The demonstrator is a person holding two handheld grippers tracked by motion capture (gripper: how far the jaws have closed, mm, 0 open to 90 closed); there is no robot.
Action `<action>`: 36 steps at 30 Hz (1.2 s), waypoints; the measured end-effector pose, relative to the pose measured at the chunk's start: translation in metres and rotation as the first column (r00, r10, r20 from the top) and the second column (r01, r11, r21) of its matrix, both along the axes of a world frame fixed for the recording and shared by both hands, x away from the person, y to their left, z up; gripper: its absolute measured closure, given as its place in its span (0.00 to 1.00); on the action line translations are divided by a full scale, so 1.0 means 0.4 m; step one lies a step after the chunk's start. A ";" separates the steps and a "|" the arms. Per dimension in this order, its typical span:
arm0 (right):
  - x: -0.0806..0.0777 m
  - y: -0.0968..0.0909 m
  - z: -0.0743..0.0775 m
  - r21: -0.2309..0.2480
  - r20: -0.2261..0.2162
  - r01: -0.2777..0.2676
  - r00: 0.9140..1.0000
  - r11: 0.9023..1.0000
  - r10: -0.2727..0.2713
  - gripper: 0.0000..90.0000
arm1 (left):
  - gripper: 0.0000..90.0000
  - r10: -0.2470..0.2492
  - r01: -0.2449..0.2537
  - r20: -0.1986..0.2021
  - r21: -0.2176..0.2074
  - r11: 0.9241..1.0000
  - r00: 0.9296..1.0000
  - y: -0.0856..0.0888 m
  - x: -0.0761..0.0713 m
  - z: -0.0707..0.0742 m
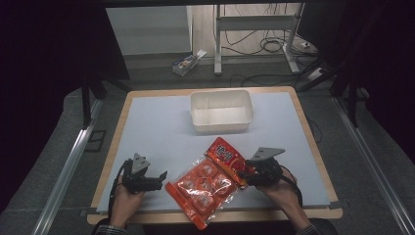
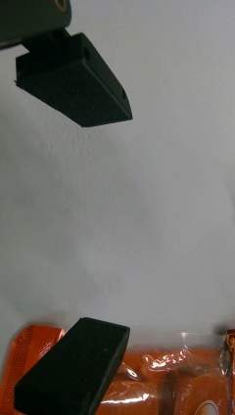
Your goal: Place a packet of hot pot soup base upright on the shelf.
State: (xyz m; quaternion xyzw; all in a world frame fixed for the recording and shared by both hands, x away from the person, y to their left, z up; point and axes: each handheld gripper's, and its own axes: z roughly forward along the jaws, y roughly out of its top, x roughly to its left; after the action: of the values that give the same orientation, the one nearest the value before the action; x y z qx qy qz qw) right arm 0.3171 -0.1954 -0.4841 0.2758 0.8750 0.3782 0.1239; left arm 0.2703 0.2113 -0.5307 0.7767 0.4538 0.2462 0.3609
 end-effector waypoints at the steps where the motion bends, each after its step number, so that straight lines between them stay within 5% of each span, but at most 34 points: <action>1: 0.005 -0.003 0.001 -0.001 -0.001 0.006 1.000 1.000 -0.006 0.47 | 0.05 -0.001 0.001 -0.001 0.002 1.000 1.000 -0.002 0.000 0.000; 10: 0.075 -0.001 -0.025 -0.003 -0.068 0.050 0.996 0.999 -0.050 0.40 | 0.06 -0.008 0.008 -0.019 -0.005 1.000 1.000 -0.012 -0.002 0.006; 17: 0.121 0.039 -0.055 -0.017 -0.116 0.030 0.993 0.999 -0.031 0.43 | 0.07 -0.013 0.013 -0.016 0.015 1.000 1.000 -0.014 -0.003 0.006; 27: 0.143 0.104 -0.073 -0.026 -0.169 -0.040 0.985 0.999 0.035 0.76 | 0.07 -0.012 0.012 -0.020 0.015 1.000 1.000 -0.015 -0.003 0.006; 31: 0.147 0.113 -0.071 0.004 -0.223 -0.072 0.972 0.997 0.071 0.99 | 0.07 -0.012 0.012 -0.021 0.022 1.000 1.000 -0.016 -0.003 0.006; 36: 0.127 0.126 -0.042 -0.021 -0.176 -0.104 0.979 0.994 0.099 0.99 | 0.07 -0.005 0.005 -0.023 0.010 1.000 1.000 -0.013 -0.003 0.009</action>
State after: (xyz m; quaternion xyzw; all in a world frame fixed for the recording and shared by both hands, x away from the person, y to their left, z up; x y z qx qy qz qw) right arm 0.3678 -0.1449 -0.5008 0.2609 0.9010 0.3452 0.0315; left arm 0.2689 0.2060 -0.5272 0.7824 0.4547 0.2387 0.3523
